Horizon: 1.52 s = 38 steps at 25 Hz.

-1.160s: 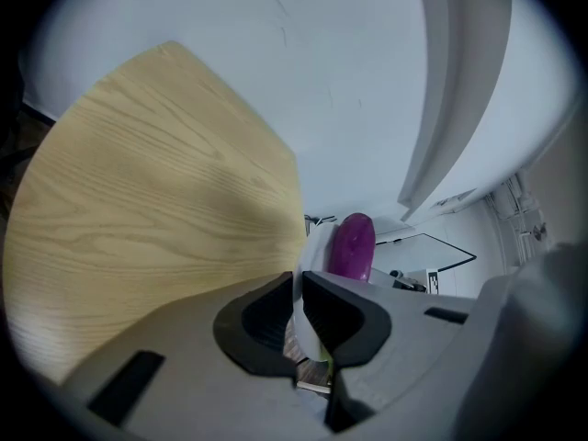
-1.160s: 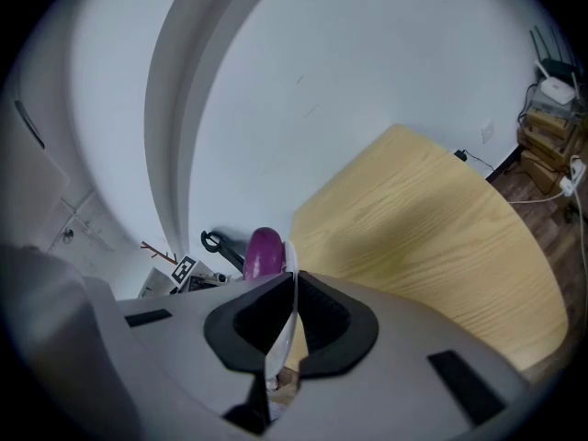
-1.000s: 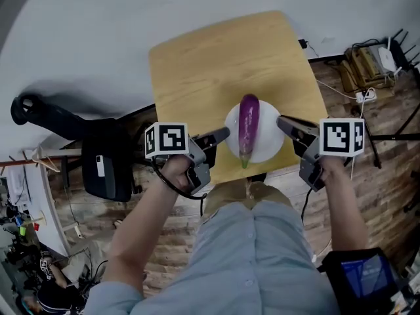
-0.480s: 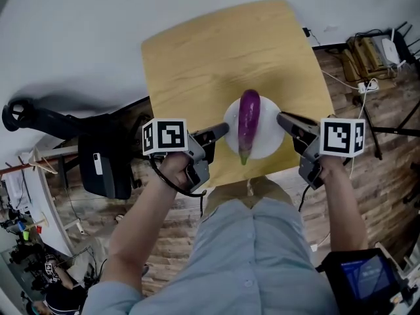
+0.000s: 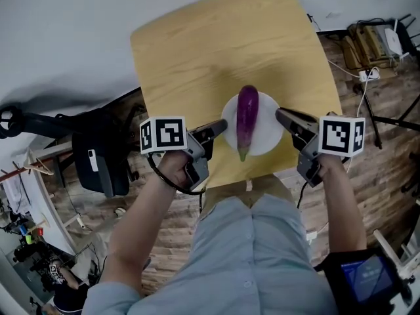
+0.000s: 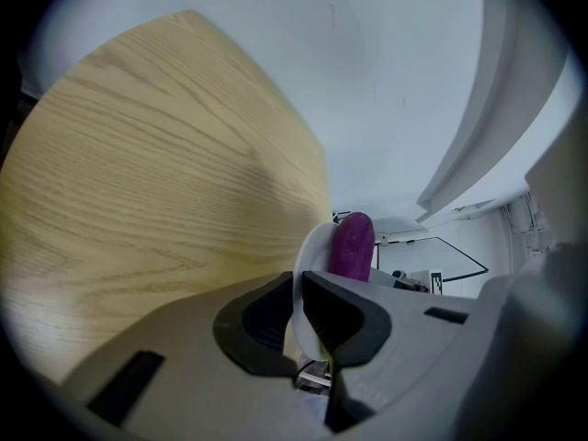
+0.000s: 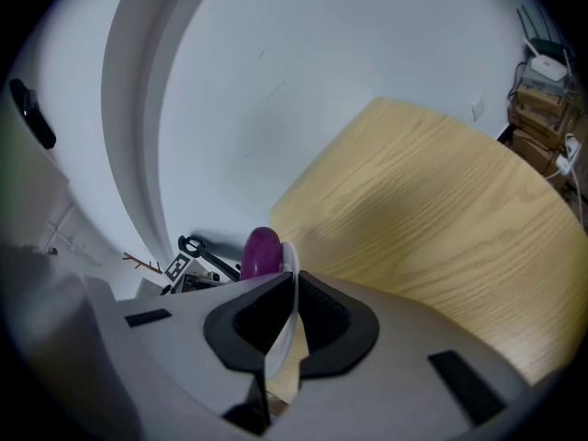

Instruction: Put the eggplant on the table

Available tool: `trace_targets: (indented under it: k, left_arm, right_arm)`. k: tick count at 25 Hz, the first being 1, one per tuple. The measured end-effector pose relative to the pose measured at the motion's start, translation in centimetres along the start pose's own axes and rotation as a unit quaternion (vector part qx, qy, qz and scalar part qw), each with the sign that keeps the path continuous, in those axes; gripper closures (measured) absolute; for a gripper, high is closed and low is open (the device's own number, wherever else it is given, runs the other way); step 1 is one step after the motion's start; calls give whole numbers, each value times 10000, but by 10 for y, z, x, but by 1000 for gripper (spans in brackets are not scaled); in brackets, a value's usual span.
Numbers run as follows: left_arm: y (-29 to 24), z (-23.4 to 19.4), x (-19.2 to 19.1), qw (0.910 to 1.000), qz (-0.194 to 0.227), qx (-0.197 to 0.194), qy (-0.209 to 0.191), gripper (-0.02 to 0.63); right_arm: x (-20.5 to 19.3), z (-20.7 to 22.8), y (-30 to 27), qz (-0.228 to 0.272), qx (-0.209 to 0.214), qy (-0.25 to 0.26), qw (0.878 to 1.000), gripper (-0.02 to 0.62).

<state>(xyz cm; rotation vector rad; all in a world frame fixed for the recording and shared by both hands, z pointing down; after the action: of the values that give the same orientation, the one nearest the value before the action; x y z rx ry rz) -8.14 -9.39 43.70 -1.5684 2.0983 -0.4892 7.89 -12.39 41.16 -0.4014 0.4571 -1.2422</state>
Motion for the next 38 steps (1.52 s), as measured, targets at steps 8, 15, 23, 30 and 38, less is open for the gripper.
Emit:
trace_targets:
  k: [8,15,23,30,38]
  left_arm:
    - [-5,-21,-3,9998,-123,81,127,571]
    - [-10,-35,-3,9994,-226,140,239,571]
    - [-15,-50,-4,9986,-319,195,361,571]
    - [-19,-59,-3,9981,-382,214,432,571]
    - [-23,-66,-2,9975,-436,236,503,571]
  right_arm:
    - [-4,13,-18,-79,-72,-50,9999,578]
    - [-4,25,-31,-162,-221,-66,9996,577]
    - [-7,34,-43,-203,-266,-200,9992,577]
    - [-7,41,-50,-234,-279,-255,9990,577]
    - [-5,48,-57,-254,-374,-321,9985,577]
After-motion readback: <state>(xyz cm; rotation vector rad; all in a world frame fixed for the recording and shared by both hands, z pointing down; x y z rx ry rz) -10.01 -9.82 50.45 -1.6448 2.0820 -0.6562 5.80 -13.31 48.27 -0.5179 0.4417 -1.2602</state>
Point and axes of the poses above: the fingertips, and each gripper's own axes: y backward along the fingers, z to its right, x out of its top, the point moved 2 cm from there along y, backward along the fingers, and after that the axes turned 11 degrees about -y, right-handed, at the moved point
